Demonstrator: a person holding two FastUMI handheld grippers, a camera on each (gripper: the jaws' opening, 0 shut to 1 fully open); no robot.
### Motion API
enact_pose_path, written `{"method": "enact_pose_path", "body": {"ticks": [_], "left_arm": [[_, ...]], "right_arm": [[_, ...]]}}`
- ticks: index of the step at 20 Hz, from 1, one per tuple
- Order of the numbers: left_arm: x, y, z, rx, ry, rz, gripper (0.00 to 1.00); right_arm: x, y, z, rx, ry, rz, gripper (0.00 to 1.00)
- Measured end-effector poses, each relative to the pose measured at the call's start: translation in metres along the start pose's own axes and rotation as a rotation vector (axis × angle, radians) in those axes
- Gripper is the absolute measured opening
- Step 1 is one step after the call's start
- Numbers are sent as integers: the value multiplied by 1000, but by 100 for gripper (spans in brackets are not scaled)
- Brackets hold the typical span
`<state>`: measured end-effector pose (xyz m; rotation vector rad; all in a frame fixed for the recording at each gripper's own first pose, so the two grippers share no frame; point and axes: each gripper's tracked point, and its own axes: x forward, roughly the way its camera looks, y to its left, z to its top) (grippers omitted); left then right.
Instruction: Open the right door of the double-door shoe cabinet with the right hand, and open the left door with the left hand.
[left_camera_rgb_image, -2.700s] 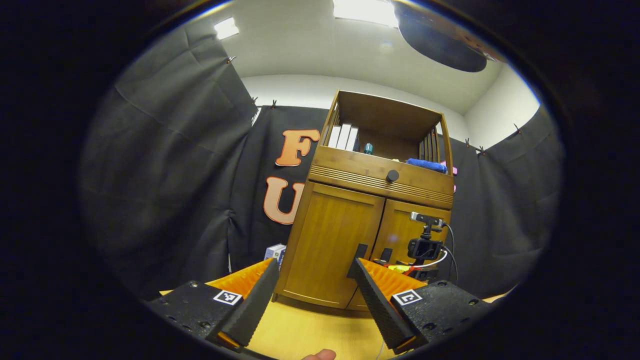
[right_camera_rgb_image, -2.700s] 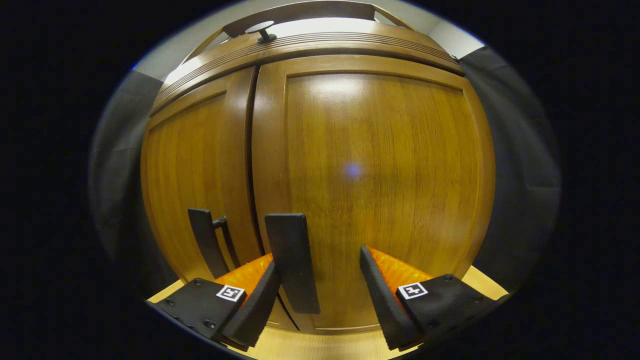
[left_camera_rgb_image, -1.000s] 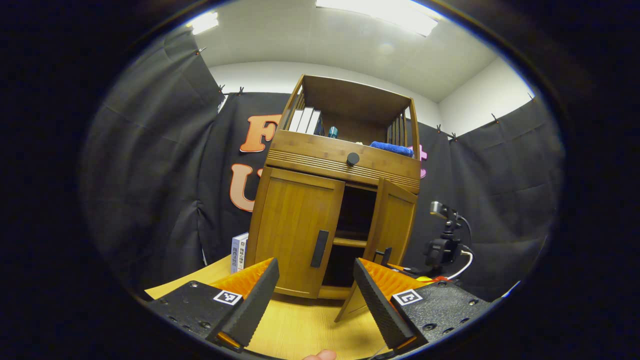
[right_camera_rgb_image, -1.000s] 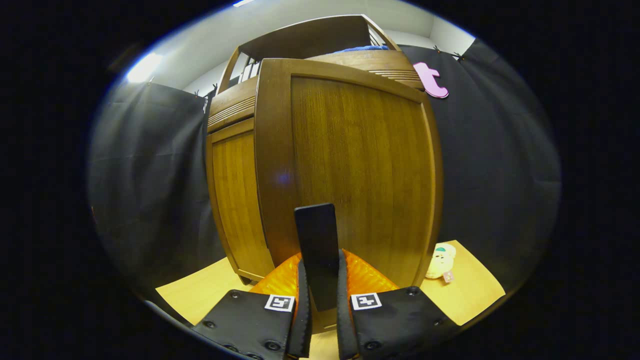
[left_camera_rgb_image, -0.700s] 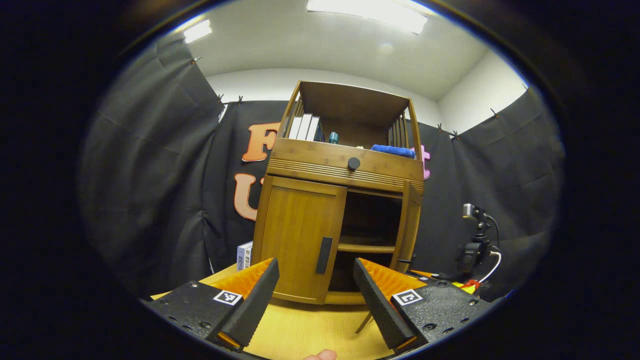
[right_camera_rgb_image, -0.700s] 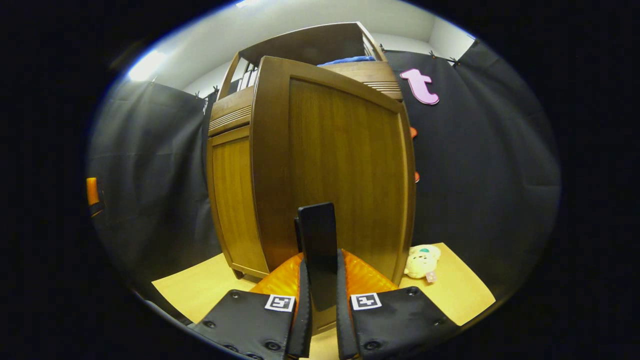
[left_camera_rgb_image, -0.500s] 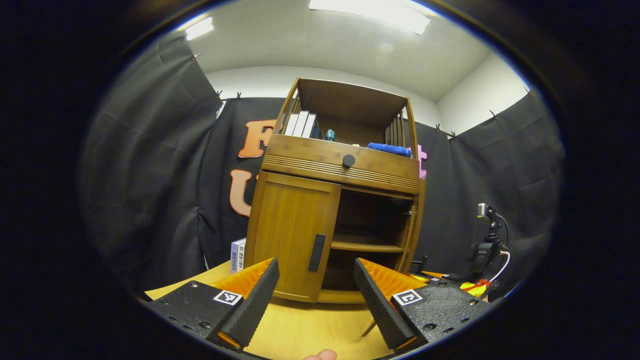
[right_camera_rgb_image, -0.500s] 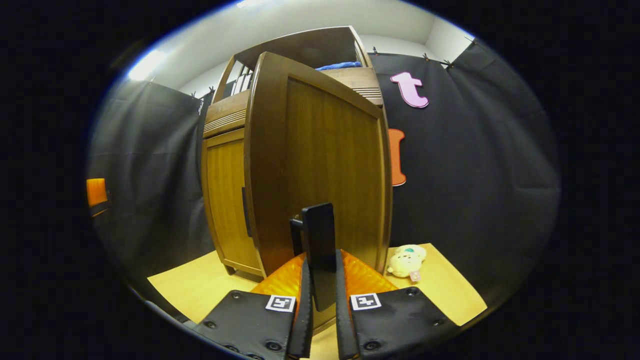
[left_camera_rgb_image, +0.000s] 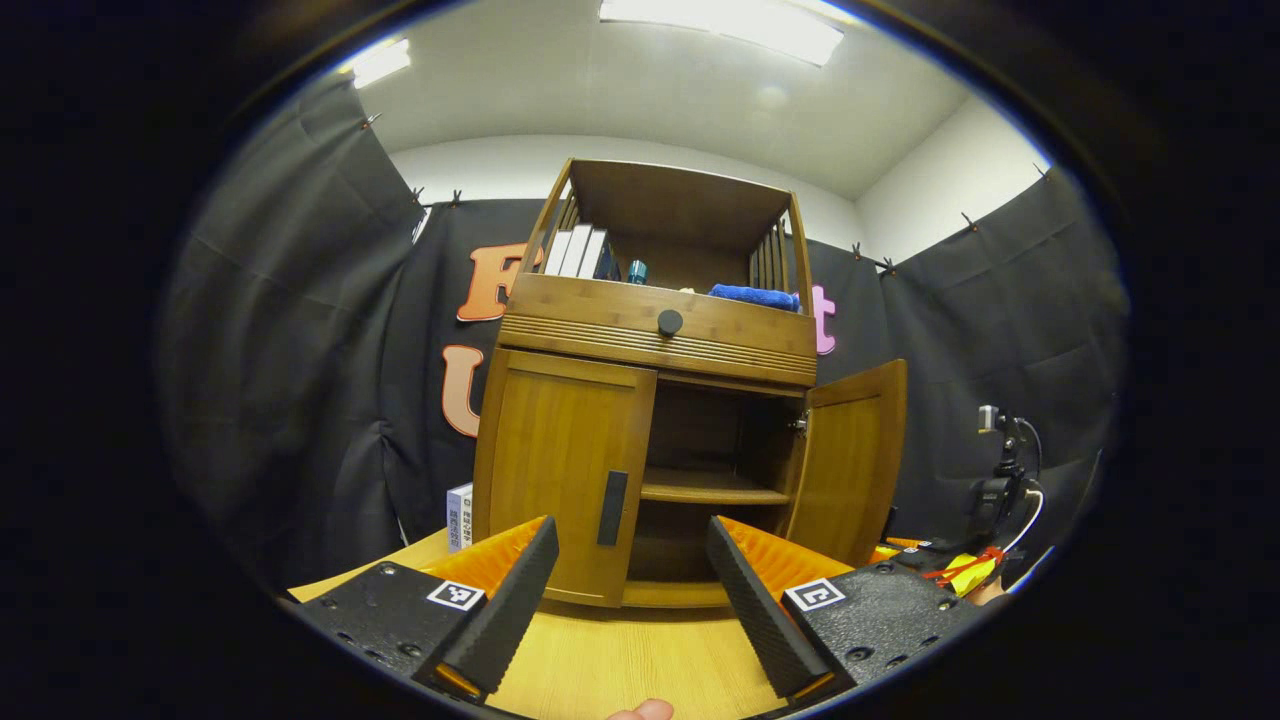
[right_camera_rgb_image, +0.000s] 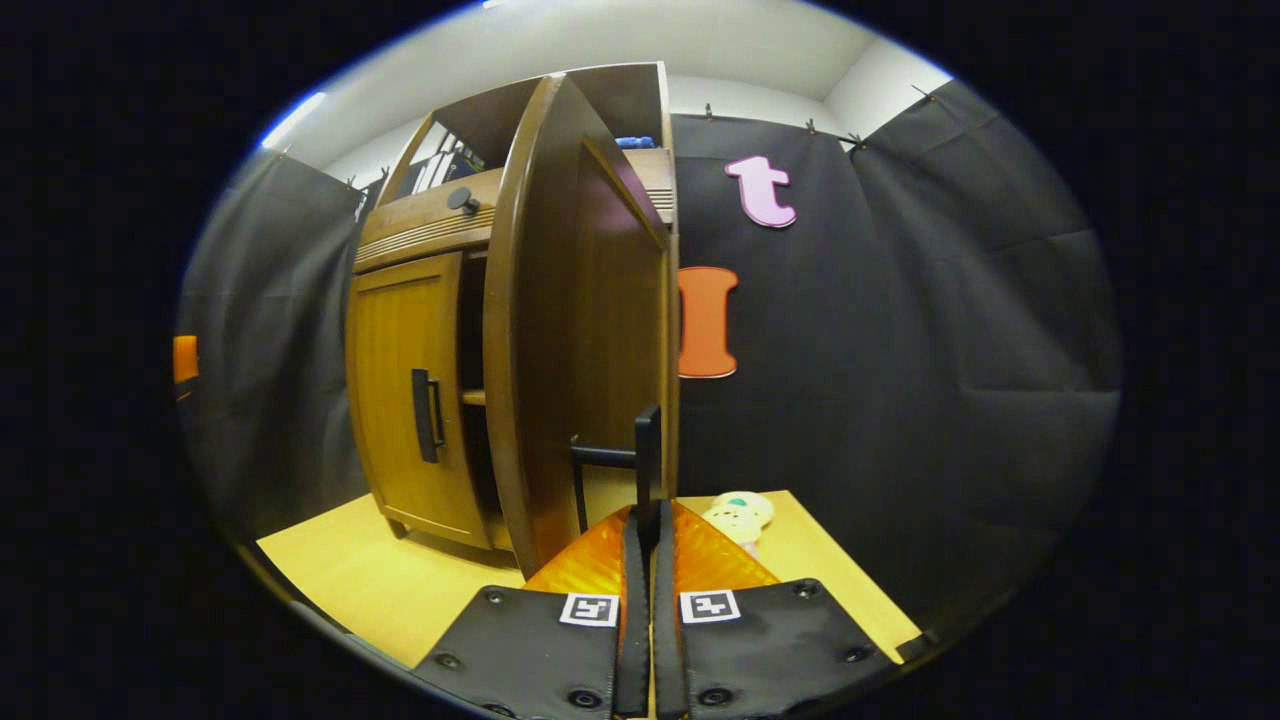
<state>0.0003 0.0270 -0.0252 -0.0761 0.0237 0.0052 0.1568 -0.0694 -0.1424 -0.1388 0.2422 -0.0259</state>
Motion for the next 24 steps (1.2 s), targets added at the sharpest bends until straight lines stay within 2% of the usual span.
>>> {"method": "enact_pose_path", "body": {"ticks": [1, 3, 4, 6, 9, 11, 14, 16, 17, 18, 19, 20, 22, 23, 24], "left_arm": [[0, 0, 1, 3, -4, 1, 91], [-3, -2, 3, 4, -11, 7, 91], [-4, -3, 3, 1, -10, 6, 91], [-5, -5, 3, 2, -3, 9, 94], [-5, -11, 4, 3, 2, -2, 94], [-5, -12, 3, 2, 0, 5, 91], [-3, -11, -6, -57, 12, 11, 94], [0, -10, -9, -96, 16, 18, 94], [3, -9, -11, -92, 17, 11, 91], [10, -8, -9, -71, 9, 4, 91], [18, -1, -8, -45, 4, 11, 91], [26, 7, -8, -27, 0, 25, 94], [44, 17, -10, -9, 1, 47, 94], [51, 21, -10, -2, -3, 59, 90], [62, 24, -12, 8, -3, 67, 91]], "right_arm": [[0, -9, 1, 10, 9, 4, 9], [2, -15, -1, 73, 25, 38, 14], [5, -17, 1, 71, 26, 54, 7], [5, -20, 1, 58, 29, 81, 8], [6, -30, 1, 61, 32, 126, 8], [6, -40, 0, 60, 34, 151, 8], [9, -49, -1, 62, 49, 181, 8], [10, -50, 0, 46, 37, 199, 8], [10, -50, 0, 40, 36, 206, 8], [7, -51, -1, 44, 43, 214, 14], [3, -51, -4, 43, 50, 219, 1], [-3, -52, -4, 38, 47, 219, 8], [-20, -55, -6, 38, 50, 199, 8], [-30, -58, -8, 41, 51, 176, 1], [-40, -64, -5, 37, 44, 138, 5]]}}
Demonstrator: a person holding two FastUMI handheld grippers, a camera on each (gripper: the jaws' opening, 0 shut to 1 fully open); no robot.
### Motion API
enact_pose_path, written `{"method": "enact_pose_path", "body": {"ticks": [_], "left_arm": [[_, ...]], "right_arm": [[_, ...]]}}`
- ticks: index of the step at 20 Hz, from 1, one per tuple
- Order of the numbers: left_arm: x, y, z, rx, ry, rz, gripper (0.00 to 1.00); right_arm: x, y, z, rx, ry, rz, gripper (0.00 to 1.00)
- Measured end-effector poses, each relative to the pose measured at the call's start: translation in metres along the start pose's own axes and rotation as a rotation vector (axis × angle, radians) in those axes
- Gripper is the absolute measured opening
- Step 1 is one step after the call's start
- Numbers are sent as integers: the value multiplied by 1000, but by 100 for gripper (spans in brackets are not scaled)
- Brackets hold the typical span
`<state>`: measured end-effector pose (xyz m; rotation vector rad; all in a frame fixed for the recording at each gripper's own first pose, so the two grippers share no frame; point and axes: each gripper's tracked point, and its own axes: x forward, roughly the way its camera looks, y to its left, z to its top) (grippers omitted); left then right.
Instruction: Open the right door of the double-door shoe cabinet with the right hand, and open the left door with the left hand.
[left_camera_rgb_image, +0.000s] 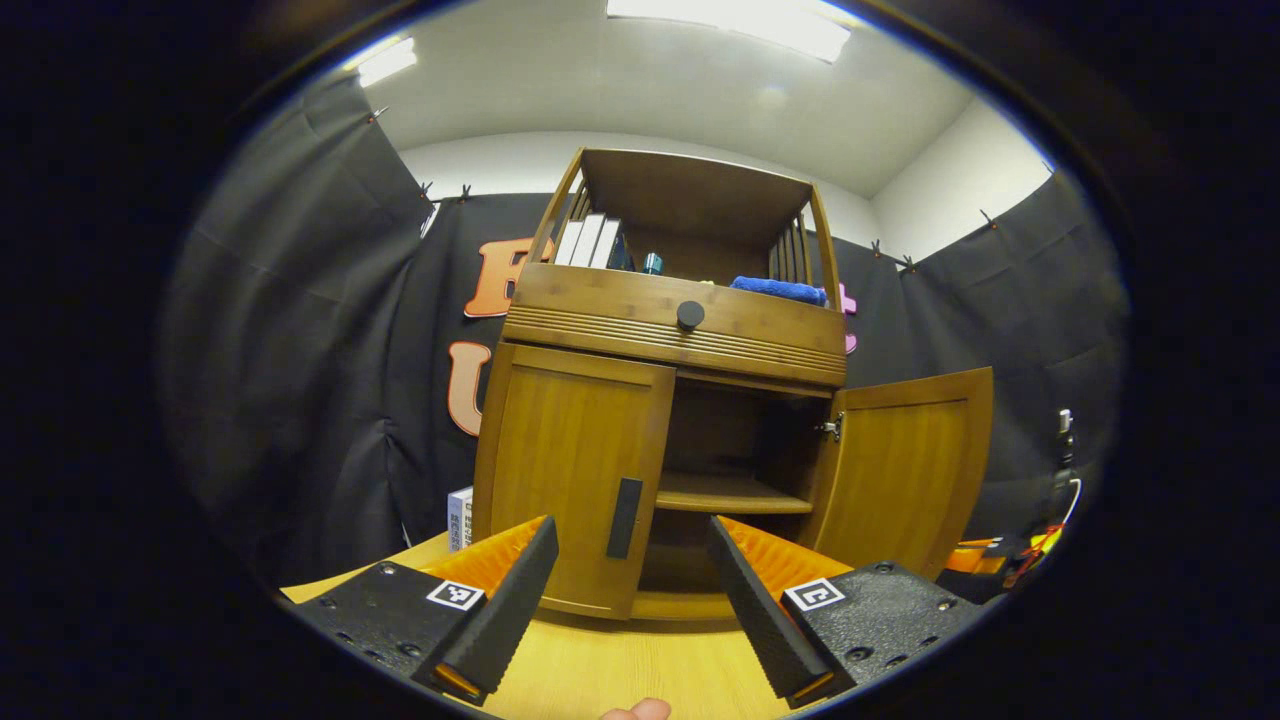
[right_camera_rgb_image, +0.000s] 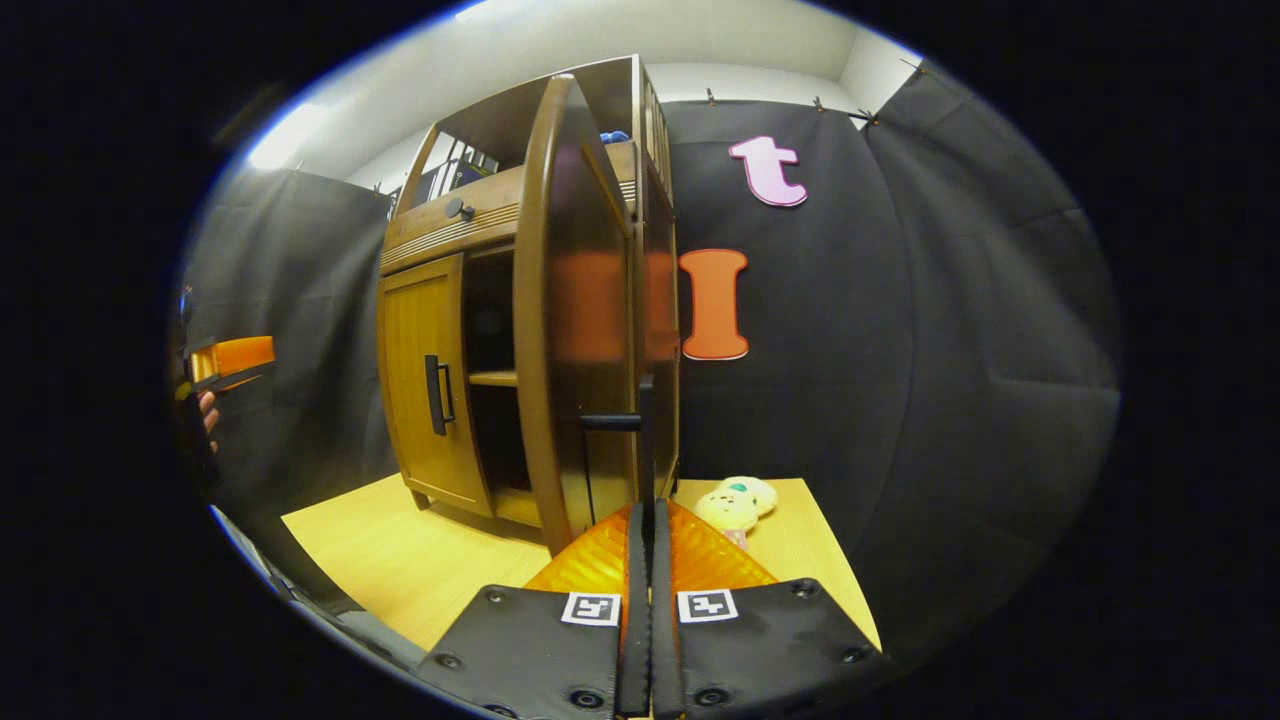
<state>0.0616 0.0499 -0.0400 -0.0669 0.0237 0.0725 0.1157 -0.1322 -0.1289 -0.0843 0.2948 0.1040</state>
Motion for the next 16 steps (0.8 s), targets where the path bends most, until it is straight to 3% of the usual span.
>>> {"method": "enact_pose_path", "body": {"ticks": [2, 5, 6, 7, 8, 14, 16], "left_arm": [[21, 1, -2, 23, -5, 10, 94], [55, -9, -16, 9, 27, -12, 91], [72, -8, -19, 14, 25, -16, 97], [87, -2, -20, 20, 7, -3, 91], [104, 3, -22, 18, -5, 8, 91], [196, -6, -63, 0, 61, -62, 90], [210, 1, -79, 28, 77, -40, 89]], "right_arm": [[-27, -9, 9, 22, -26, -59, 8], [-70, -6, 29, 75, -81, -100, 8], [-83, 1, 37, 74, -104, -103, 8], [-98, 7, 42, 61, -121, -109, 8], [-108, 12, 44, 49, -128, -120, 7], [-140, 41, 56, 108, -136, -134, 8], [-148, 33, 53, 106, -152, -165, 8]]}}
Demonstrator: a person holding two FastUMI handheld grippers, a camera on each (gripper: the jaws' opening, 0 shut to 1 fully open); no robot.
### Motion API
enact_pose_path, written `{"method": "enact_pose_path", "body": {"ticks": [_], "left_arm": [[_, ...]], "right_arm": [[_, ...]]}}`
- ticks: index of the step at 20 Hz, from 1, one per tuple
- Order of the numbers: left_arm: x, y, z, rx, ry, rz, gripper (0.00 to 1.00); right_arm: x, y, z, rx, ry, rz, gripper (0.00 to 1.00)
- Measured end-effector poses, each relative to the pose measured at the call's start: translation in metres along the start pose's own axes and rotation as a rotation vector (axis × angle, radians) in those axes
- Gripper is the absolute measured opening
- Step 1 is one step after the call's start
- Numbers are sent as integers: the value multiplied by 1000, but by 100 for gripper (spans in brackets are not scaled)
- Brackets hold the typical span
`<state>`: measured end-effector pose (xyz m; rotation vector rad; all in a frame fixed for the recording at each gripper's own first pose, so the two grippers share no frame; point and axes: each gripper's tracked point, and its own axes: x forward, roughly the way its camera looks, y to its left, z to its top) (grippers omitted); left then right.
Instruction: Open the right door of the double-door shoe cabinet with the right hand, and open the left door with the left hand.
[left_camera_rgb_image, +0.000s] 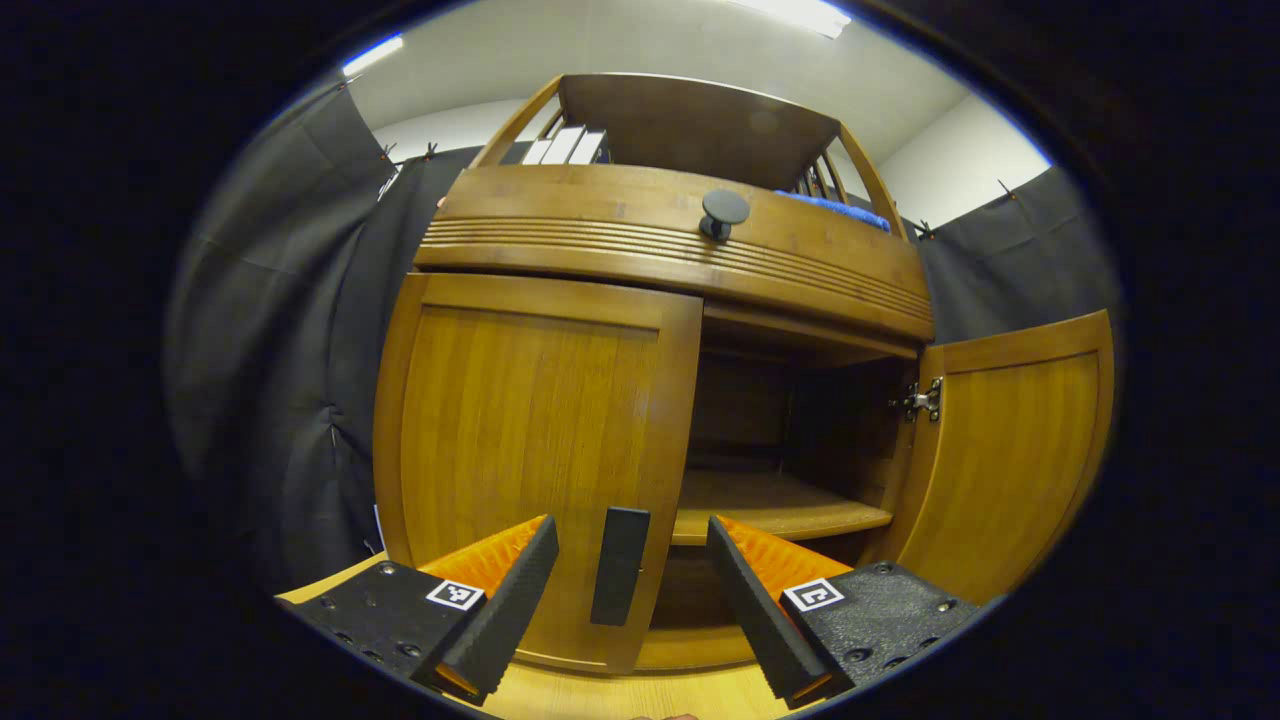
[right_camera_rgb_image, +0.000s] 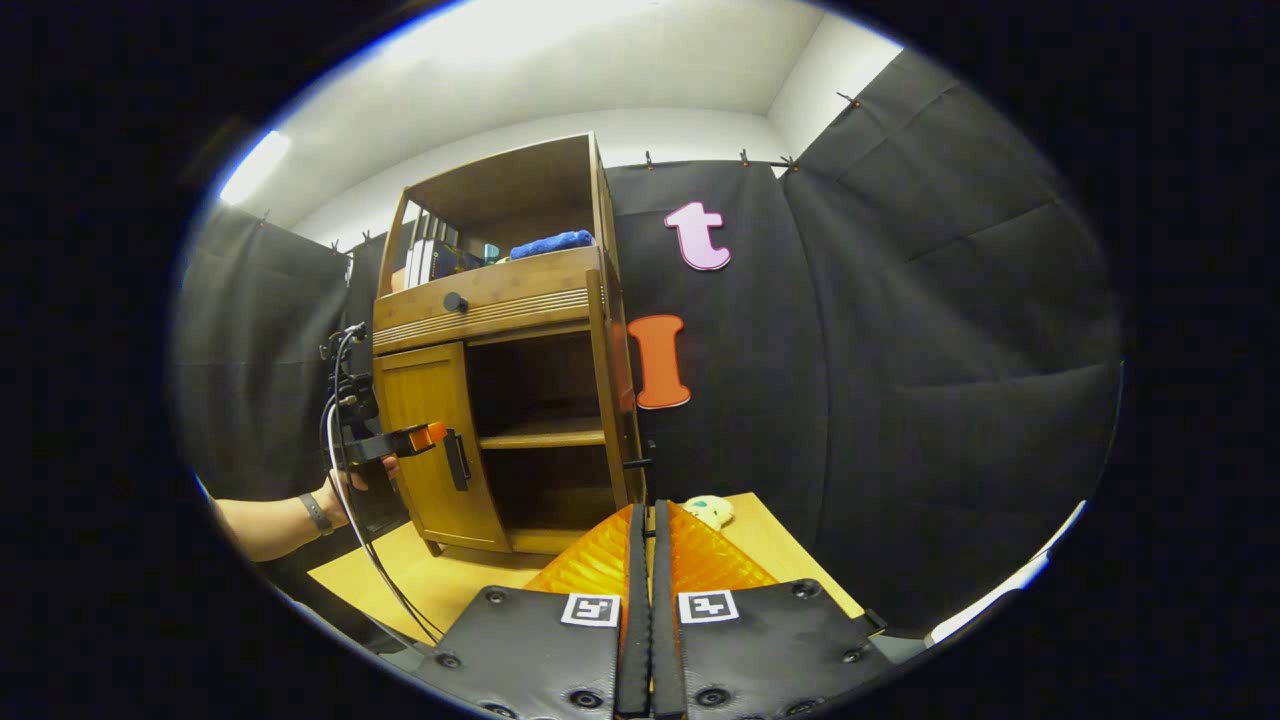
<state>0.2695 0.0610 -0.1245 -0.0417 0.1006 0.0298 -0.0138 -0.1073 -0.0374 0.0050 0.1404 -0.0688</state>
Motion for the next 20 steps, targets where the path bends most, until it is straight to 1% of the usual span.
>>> {"method": "enact_pose_path", "body": {"ticks": [1, 2, 3, 4, 5, 6, 7, 8, 9, 10, 12, 13, 14, 15, 16, 17, 20], "left_arm": [[7, 6, -6, 2, 2, 18, 94], [14, 8, -13, -1, 11, 31, 89], [18, 13, -20, 3, 22, 46, 94], [24, 18, -27, 11, 27, 58, 94], [29, 22, -31, 19, 27, 68, 90], [31, 24, -36, 20, 39, 62, 90], [28, 21, -34, 15, 24, 52, 90], [33, 21, -35, 27, 24, 51, 90], [33, 22, -34, 49, 13, 45, 94], [33, 21, -34, 59, 8, 39, 89], [33, 13, -45, 45, 42, -6, 90], [32, 10, -48, 53, 47, -24, 90], [33, 15, -52, 71, 43, -11, 94], [37, 18, -57, 74, 55, -1, 92], [43, 20, -62, 70, 67, 7, 93], [47, 23, -65, 66, 72, 22, 89], [45, 20, -68, 35, 74, 7, 89]], "right_arm": [[-1, -1, 0, 4, -1, -11, 20], [-2, 1, -1, 9, -3, -18, 32], [-4, 5, -2, 10, 4, -17, 44], [-7, 15, -4, -1, 10, -4, 56], [-9, 24, -3, -19, 6, 9, 68], [-11, 33, -4, -40, 2, 26, 80], [-14, 40, -5, -57, 3, 44, 92], [-16, 48, -7, -66, 4, 59, 82], [-17, 53, -8, -67, 5, 69, 82], [-21, 58, -10, -58, 12, 82, 92], [-23, 72, -16, -49, 26, 116, 91], [-22, 75, -15, -46, 27, 124, 82], [-24, 74, -14, -42, 26, 119, 82], [-22, 74, -14, -34, 25, 115, 91], [-22, 74, -13, -24, 25, 110, 91], [-24, 75, -13, -20, 26, 112, 91], [-26, 69, -14, -34, 29, 81, 91]]}}
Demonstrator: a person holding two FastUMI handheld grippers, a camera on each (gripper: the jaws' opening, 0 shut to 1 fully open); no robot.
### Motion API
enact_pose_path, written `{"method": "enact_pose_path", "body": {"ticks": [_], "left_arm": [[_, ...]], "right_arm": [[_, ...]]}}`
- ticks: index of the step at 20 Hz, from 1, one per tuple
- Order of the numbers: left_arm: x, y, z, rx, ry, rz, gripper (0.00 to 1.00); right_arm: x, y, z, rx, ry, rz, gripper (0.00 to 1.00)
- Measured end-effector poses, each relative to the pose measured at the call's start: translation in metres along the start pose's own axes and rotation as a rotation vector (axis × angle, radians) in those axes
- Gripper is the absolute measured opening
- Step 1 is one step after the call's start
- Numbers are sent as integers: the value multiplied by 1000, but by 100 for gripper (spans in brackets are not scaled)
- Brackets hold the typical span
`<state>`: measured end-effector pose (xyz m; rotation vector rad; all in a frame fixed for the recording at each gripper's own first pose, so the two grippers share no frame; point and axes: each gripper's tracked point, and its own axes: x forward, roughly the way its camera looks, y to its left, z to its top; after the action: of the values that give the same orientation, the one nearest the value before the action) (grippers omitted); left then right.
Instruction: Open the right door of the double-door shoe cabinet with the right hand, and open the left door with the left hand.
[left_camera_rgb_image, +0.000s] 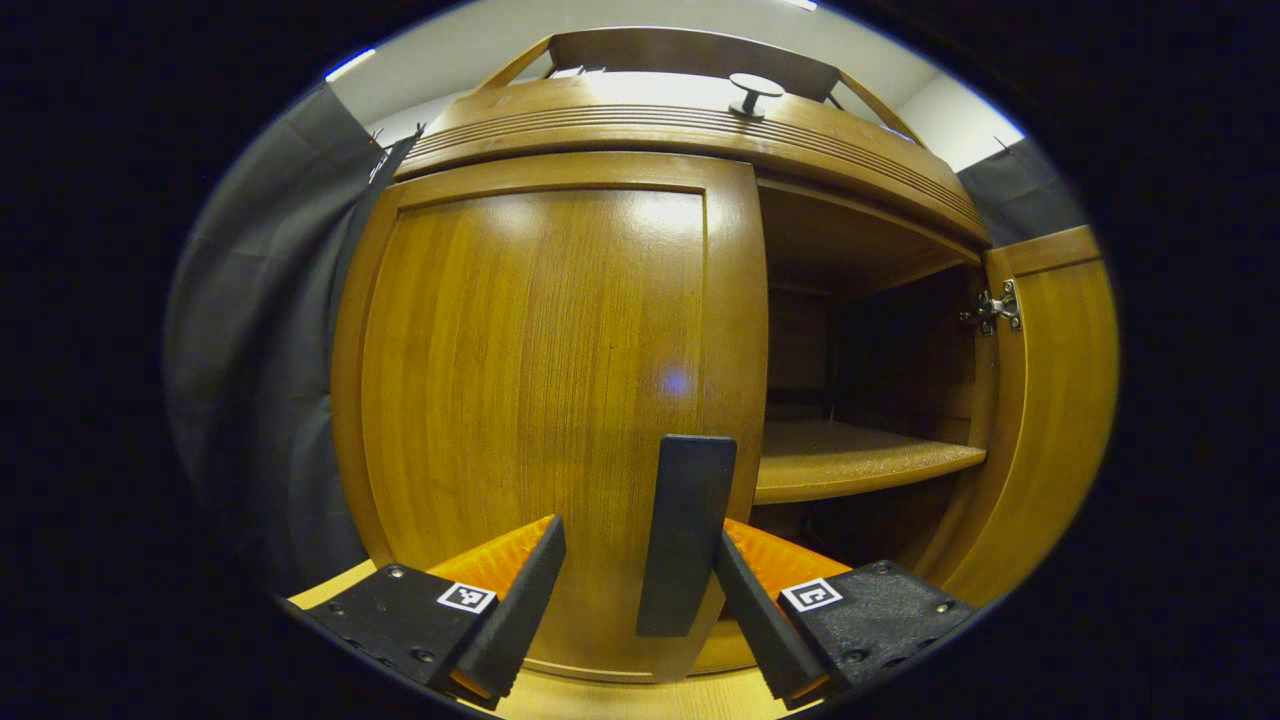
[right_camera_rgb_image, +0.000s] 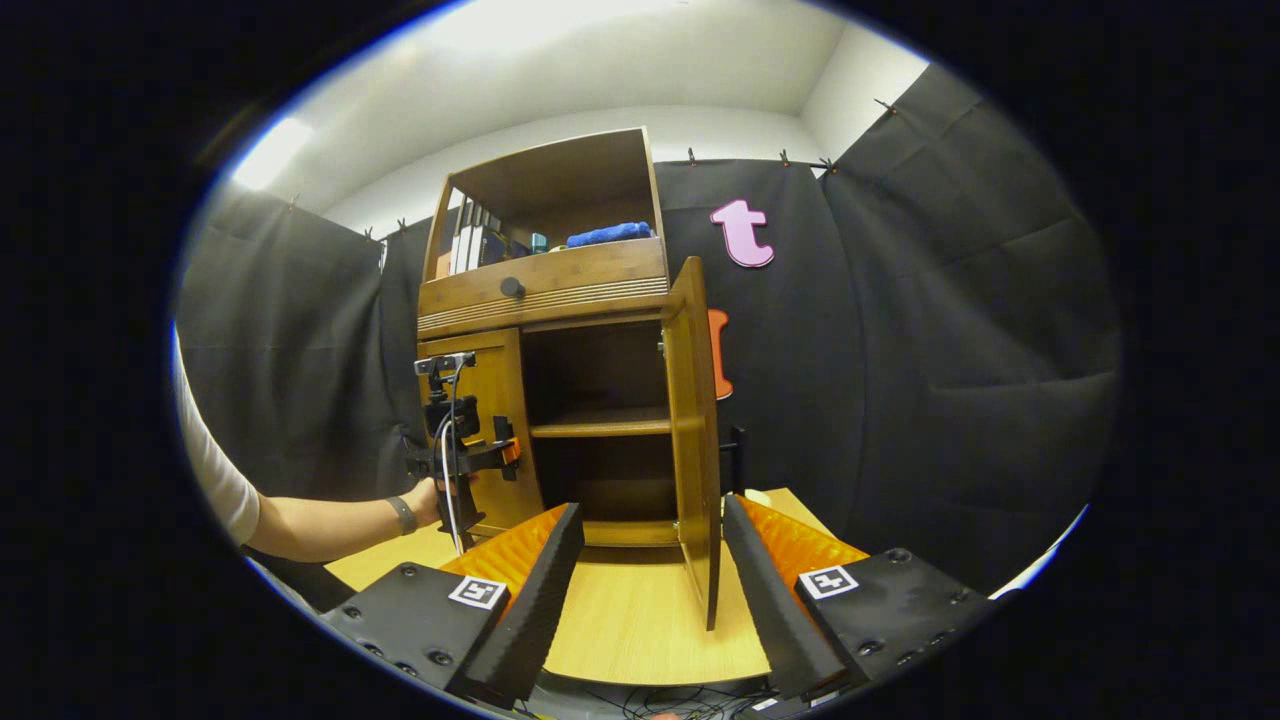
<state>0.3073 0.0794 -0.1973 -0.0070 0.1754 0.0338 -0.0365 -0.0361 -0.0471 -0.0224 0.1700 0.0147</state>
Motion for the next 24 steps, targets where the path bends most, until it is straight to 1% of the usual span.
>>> {"method": "enact_pose_path", "body": {"ticks": [1, 2, 4, 5, 6, 7, 8, 10, 11, 13, 17, 19, 21, 23, 24], "left_arm": [[0, -2, 0, 7, -1, -7, 86], [-4, -4, 0, 16, -1, -23, 85], [0, -8, 6, 34, -16, -45, 79], [1, -18, 5, 17, -10, -90, 75], [4, -25, 2, 39, 9, -100, 61], [2, -27, 1, 74, 13, -90, 47], [2, -26, -1, 76, 5, -77, 33], [0, -22, 3, -6, -9, -61, 29], [-3, -22, 4, -25, -8, -56, 29], [-7, -19, 8, -8, -7, -56, 30], [-29, -14, 20, 66, 64, -51, 30], [-63, 2, 13, 69, 89, -14, 29], [-96, 21, 18, 43, 84, 20, 30], [-123, 42, 21, 23, 87, 47, 27], [-137, 55, 23, 27, 81, 59, 28]], "right_arm": [[-3, -1, 2, -5, -3, -8, 91], [-5, -3, 4, -11, -6, -17, 91], [-6, -6, 6, -15, -16, -37, 92], [-7, -5, 6, -16, -16, -41, 92], [-7, -4, 6, -19, -16, -41, 92], [-6, -3, 4, -25, -15, -44, 82], [-7, -2, 3, -29, -13, -46, 82], [-8, 0, 1, -29, -7, -53, 82], [-10, 3, 1, -29, -8, -53, 82], [-12, 7, -1, -41, -7, -57, 82], [-15, 17, 0, -54, -13, -47, 82], [-14, 22, 2, -52, -22, -37, 82], [-12, 27, 2, -55, -29, -29, 82], [-8, 37, 1, -52, -30, -6, 82], [-5, 40, -1, -53, -28, 3, 92]]}}
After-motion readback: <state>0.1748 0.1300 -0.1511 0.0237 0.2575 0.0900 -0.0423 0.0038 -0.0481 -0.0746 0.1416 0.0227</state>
